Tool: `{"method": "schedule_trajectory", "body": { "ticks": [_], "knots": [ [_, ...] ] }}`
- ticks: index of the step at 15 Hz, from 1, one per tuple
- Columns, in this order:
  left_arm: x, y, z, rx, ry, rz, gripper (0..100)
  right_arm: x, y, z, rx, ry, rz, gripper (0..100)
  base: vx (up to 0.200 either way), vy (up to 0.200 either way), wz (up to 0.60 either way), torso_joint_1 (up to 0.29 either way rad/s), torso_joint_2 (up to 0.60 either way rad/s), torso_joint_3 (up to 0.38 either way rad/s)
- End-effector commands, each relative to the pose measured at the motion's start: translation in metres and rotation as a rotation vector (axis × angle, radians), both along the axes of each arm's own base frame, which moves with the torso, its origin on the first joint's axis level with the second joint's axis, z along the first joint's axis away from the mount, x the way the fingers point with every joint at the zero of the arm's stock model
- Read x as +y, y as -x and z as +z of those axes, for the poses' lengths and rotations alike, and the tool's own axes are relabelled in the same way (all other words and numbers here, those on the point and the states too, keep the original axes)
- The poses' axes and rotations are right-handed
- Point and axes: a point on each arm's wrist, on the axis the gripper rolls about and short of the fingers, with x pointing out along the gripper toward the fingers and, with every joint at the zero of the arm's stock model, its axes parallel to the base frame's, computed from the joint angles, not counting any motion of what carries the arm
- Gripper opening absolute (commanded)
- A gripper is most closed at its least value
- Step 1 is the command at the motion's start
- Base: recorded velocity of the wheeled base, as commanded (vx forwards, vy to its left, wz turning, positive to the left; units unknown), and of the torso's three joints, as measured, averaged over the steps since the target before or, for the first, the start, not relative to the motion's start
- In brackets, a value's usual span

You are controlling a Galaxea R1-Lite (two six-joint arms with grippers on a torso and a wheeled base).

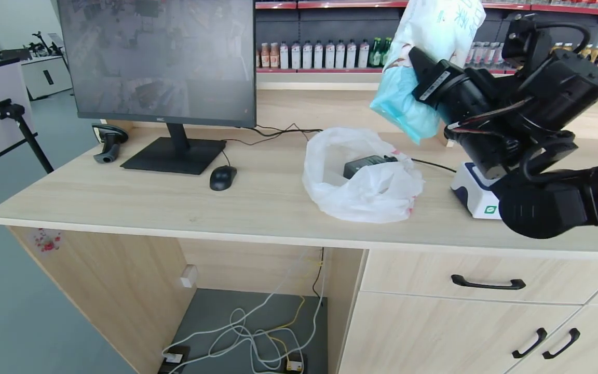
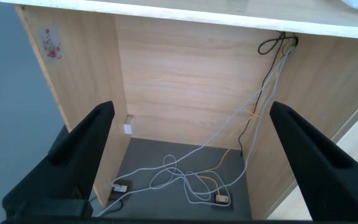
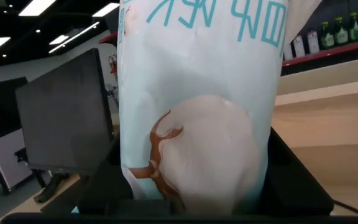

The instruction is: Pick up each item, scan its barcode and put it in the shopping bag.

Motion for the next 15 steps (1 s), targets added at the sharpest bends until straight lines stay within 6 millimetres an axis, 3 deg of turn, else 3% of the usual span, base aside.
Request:
{"method": "schedule_trajectory", "body": {
  "ticks": [1,4,8,15],
  "knots": [
    [0.000,0.000,0.000,-0.001,0.000,0.000,100,-0.006,-0.052,-0.041,0.075,-0.005,-0.083,0,0.000,0.000,0.00,0.000,0.00,0.000],
    [0.000,0.000,0.000,-0.001,-0.002,0.000,100,0.001,-0.061,-0.060,0.110,0.020,-0.041,0,0.000,0.000,0.00,0.000,0.00,0.000],
    [0.000,0.000,0.000,-0.004,-0.005,0.000,100,0.020,-0.056,-0.064,0.119,0.028,0.006,0,0.000,0.000,0.00,0.000,0.00,0.000],
    [0.000,0.000,0.000,-0.002,-0.006,-0.001,100,0.016,-0.036,-0.080,0.198,0.105,0.043,0,0.000,0.000,0.00,0.000,0.00,0.000]
  ]
}}
